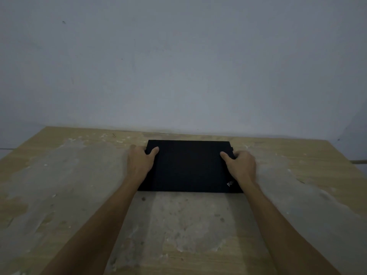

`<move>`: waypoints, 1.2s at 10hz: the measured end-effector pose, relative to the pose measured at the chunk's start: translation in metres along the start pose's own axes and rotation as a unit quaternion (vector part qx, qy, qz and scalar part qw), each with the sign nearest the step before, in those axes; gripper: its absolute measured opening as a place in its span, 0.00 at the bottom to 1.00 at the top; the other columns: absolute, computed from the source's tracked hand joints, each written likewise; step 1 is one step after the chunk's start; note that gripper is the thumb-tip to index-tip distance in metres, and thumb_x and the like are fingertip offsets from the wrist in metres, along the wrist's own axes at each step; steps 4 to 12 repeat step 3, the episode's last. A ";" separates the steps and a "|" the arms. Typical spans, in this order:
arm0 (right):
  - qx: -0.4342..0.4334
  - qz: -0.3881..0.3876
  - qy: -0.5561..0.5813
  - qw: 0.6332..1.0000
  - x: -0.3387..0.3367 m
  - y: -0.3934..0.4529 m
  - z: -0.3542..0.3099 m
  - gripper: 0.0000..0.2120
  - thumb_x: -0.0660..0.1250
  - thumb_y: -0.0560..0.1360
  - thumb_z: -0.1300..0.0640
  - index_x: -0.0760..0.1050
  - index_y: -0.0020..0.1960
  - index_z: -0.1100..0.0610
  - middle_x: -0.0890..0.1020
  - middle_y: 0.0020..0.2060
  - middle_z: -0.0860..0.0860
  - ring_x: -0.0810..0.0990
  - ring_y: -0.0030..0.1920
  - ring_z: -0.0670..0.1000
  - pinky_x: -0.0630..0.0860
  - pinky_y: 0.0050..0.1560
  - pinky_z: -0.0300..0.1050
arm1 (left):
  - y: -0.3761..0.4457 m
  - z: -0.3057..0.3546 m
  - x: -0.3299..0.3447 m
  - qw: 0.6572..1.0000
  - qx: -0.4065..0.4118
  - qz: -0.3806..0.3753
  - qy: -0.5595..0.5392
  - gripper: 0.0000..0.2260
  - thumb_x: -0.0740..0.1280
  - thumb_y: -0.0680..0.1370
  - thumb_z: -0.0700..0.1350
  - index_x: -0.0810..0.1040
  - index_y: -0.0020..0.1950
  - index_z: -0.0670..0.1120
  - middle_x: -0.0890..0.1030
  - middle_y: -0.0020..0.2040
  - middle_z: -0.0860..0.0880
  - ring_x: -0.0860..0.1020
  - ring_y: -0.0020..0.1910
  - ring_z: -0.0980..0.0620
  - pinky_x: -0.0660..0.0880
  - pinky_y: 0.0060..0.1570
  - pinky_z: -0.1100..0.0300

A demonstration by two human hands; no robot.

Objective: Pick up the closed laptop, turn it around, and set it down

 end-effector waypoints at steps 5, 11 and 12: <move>-0.040 0.013 -0.033 0.999 -0.030 -0.020 -0.029 0.12 0.74 0.75 0.53 0.84 0.45 0.64 0.85 0.38 0.56 0.78 0.34 0.51 0.74 0.33 0.43 | -0.014 0.018 -0.019 0.998 0.046 -0.037 0.025 0.17 0.72 0.79 0.50 0.81 0.64 0.42 0.75 0.66 0.40 0.80 0.57 0.41 0.79 0.56 0.49; -0.040 0.013 -0.033 0.999 -0.030 -0.020 -0.029 0.12 0.74 0.75 0.53 0.84 0.45 0.64 0.85 0.38 0.56 0.78 0.34 0.51 0.74 0.33 0.43 | -0.014 0.018 -0.019 0.998 0.046 -0.037 0.025 0.17 0.72 0.79 0.50 0.81 0.64 0.42 0.75 0.66 0.40 0.80 0.57 0.41 0.79 0.56 0.49; -0.040 0.013 -0.033 0.999 -0.030 -0.020 -0.029 0.12 0.74 0.75 0.53 0.84 0.45 0.64 0.85 0.38 0.56 0.78 0.34 0.51 0.74 0.33 0.43 | -0.014 0.018 -0.019 0.998 0.046 -0.037 0.025 0.17 0.72 0.79 0.50 0.81 0.64 0.42 0.75 0.66 0.40 0.80 0.57 0.41 0.79 0.56 0.49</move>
Point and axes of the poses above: each hand's wrist, its own y-axis towards the middle knuckle, its own x-axis out of the palm, z = x × y, the point moved 7 cm from there along y, towards the middle knuckle
